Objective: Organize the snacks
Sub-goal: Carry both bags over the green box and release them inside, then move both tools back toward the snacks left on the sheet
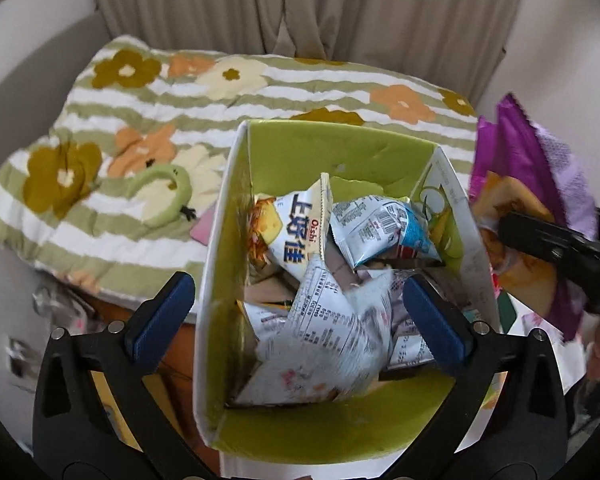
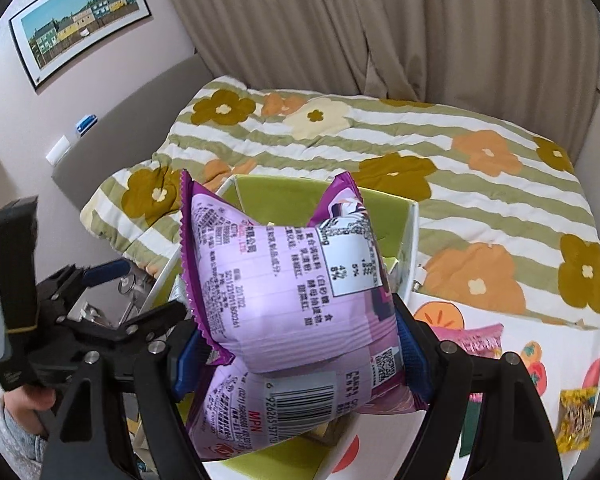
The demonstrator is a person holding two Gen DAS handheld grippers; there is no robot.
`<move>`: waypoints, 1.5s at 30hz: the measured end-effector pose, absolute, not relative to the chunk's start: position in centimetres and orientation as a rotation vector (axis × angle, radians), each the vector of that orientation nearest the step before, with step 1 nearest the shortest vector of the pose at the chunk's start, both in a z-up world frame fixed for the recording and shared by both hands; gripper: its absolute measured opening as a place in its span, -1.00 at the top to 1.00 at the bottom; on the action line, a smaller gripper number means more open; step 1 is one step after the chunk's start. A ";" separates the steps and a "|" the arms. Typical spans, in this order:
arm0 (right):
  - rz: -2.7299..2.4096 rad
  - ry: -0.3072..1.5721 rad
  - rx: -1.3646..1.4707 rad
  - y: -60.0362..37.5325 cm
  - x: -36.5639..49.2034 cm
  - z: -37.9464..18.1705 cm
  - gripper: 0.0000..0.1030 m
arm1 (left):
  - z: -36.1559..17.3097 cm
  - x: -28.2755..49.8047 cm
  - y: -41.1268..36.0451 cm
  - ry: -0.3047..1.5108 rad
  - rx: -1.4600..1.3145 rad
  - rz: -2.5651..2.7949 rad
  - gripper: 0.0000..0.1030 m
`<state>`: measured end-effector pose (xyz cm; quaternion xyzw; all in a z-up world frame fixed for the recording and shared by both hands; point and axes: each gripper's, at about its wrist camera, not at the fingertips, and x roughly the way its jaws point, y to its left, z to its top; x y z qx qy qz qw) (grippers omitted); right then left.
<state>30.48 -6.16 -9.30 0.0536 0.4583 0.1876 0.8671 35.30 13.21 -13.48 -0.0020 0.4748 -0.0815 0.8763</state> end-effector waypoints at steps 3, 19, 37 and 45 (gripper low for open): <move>0.400 0.971 0.112 -6.1 31.8 -9.8 -0.49 | -13.6 35.4 13.5 1.003 -0.027 -0.146 -1.00; 0.454 0.996 0.104 -3.6 38.4 -12.6 -1.00 | -13.8 35.7 14.4 0.991 -0.046 -0.048 -0.99; 0.390 0.860 0.104 -4.7 30.4 -6.4 -1.00 | -8.7 29.3 14.1 0.879 0.020 -0.079 -1.00; 0.293 0.801 0.135 -6.9 23.7 -3.5 -1.00 | -6.5 25.3 12.7 0.838 0.045 -0.136 -0.99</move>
